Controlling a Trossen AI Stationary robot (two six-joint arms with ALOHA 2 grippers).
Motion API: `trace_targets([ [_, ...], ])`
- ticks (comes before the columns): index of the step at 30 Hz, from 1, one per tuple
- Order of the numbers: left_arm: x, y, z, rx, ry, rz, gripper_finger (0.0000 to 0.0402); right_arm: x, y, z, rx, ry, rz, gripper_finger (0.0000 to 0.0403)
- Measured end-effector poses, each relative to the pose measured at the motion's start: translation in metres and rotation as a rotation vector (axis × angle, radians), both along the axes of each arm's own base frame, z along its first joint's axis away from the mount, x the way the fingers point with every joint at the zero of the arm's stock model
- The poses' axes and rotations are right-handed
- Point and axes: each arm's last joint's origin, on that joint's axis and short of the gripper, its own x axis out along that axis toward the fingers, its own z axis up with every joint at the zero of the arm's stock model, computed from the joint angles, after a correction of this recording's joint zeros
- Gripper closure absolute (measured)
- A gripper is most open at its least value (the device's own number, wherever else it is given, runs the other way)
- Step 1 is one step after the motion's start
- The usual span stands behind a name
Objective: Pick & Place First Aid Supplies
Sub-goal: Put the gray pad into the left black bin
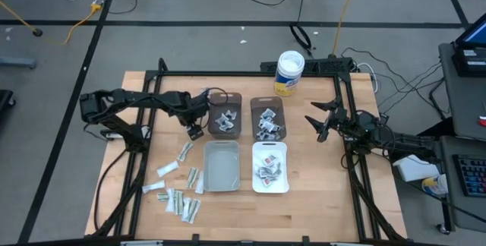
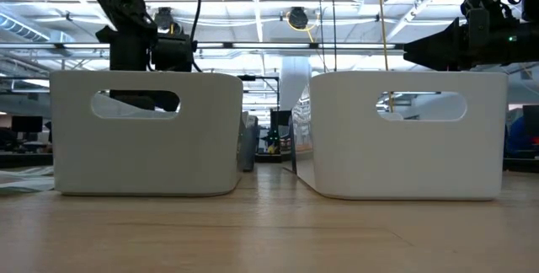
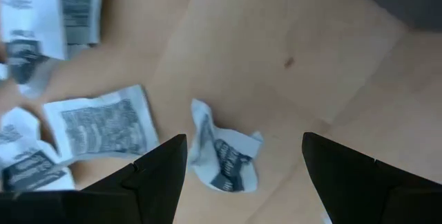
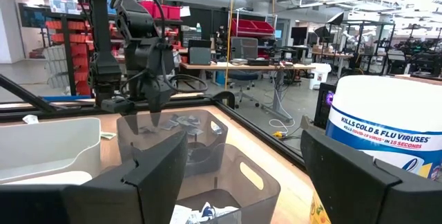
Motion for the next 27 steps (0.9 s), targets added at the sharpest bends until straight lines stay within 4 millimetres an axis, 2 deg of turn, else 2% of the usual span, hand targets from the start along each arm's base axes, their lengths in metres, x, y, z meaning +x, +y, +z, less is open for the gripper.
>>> trace_targets([
  [5,0.0002,-0.0003,0.0,-0.007,-0.003,-0.007,0.0127,0.0,0.0,0.0,0.0,0.0,0.0,0.0124],
  [17,0.0003,-0.0007,0.0001,-0.012,-0.004,0.036,0.0299,0.0,0.0,0.0,0.0,0.001,0.0,0.0124],
  [22,0.0003,-0.001,0.0001,-0.013,-0.004,0.043,0.0349,0.0,0.0,0.0,0.0,0.001,0.0,0.0124],
  [27,0.0005,-0.0038,0.0018,-0.023,0.013,0.046,0.0381,0.0,0.0,-0.0001,0.0,0.001,0.0,0.0124],
])
